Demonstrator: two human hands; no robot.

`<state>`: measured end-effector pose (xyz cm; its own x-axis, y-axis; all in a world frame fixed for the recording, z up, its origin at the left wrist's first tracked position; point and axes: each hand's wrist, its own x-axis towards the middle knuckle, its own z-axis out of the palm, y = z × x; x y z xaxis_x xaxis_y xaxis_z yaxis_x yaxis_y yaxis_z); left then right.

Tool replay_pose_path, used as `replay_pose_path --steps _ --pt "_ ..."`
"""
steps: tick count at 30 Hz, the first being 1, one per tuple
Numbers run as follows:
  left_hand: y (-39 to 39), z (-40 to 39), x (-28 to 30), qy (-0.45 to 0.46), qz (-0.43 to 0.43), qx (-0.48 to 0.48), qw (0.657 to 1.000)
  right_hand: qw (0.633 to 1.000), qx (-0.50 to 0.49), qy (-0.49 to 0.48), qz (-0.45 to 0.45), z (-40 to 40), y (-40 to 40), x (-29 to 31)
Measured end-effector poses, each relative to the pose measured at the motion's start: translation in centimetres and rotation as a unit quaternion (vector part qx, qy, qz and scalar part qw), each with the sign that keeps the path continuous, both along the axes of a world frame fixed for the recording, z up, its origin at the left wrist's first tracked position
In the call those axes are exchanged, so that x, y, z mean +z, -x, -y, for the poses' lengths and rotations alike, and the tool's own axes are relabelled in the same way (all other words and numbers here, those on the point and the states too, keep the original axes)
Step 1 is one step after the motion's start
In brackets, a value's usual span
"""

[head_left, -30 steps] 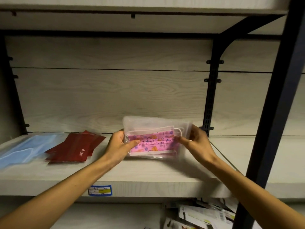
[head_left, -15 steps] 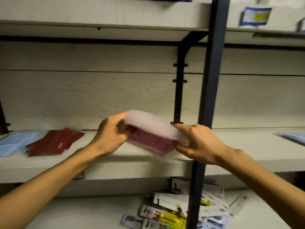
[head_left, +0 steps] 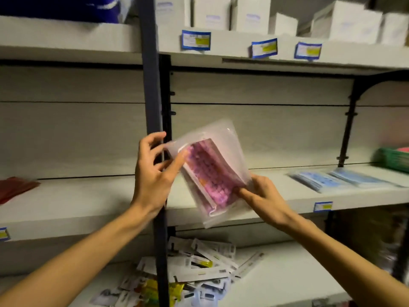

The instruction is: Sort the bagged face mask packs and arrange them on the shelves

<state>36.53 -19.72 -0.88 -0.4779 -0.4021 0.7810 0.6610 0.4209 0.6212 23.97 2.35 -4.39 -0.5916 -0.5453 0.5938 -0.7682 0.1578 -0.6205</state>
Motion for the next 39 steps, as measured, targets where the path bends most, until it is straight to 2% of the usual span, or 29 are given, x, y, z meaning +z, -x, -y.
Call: replay_pose_path --steps 2,4,7,8,10,12,15,19,21,24,28,30,34,37,39 --pt "2.9 -2.7 -1.8 -0.022 0.031 0.004 0.999 0.998 -0.002 0.04 0.055 -2.3 1.7 -0.8" --pt "6.1 -5.0 -3.6 -0.034 0.103 -0.026 0.994 0.992 -0.004 0.079 0.1 -3.8 3.3 -1.5" --pt "11.4 -7.5 -5.2 -0.042 0.25 -0.145 0.956 0.985 -0.028 0.112 0.126 -4.8 6.3 -2.3" --pt "13.0 -8.3 -5.6 -0.037 0.275 -0.184 0.943 0.984 -0.037 0.118 0.124 -5.0 7.4 -2.5" --pt "16.3 -9.2 -6.4 -0.035 0.268 -0.193 0.943 0.984 -0.067 0.12 0.115 -5.3 10.0 -2.8" --pt "19.0 -9.6 -6.5 -0.039 0.256 -0.146 0.955 0.984 -0.089 0.109 0.105 -5.6 12.5 -2.9" --pt "23.0 -9.6 -5.6 -0.021 0.252 -0.092 0.963 0.986 -0.056 0.111 0.107 -5.8 16.2 -2.4" --pt "26.7 -10.1 -5.6 0.031 0.271 -0.048 0.961 0.974 -0.016 0.142 0.178 -6.0 20.4 -1.7" --pt "27.7 -10.0 -6.8 0.045 0.314 -0.08 0.945 0.969 0.005 0.128 0.214 -6.5 22.1 -2.7" --pt "28.7 -9.5 -8.2 0.047 0.352 -0.18 0.918 0.959 0.005 0.096 0.265 -7.1 24.2 -4.6" --pt "30.0 -9.6 -7.8 0.023 0.35 -0.164 0.922 0.959 0.029 0.087 0.269 -7.3 25.9 -4.1" --pt "30.7 -10.1 -7.5 -0.006 0.375 -0.147 0.915 0.959 0.014 0.057 0.279 -7.4 26.5 -3.4" --pt "32.1 -11.3 -5.7 -0.012 0.465 -0.069 0.883 0.934 -0.131 -0.101 0.316 -8.7 28.4 -1.0" --pt "32.5 -12.3 -4.4 0.033 0.552 -0.058 0.831 0.904 -0.098 -0.209 0.36 -10.0 29.3 0.5" --pt "32.6 -12.7 -4.1 0.061 0.573 -0.048 0.816 0.891 -0.064 -0.258 0.368 -10.6 29.5 1.3"
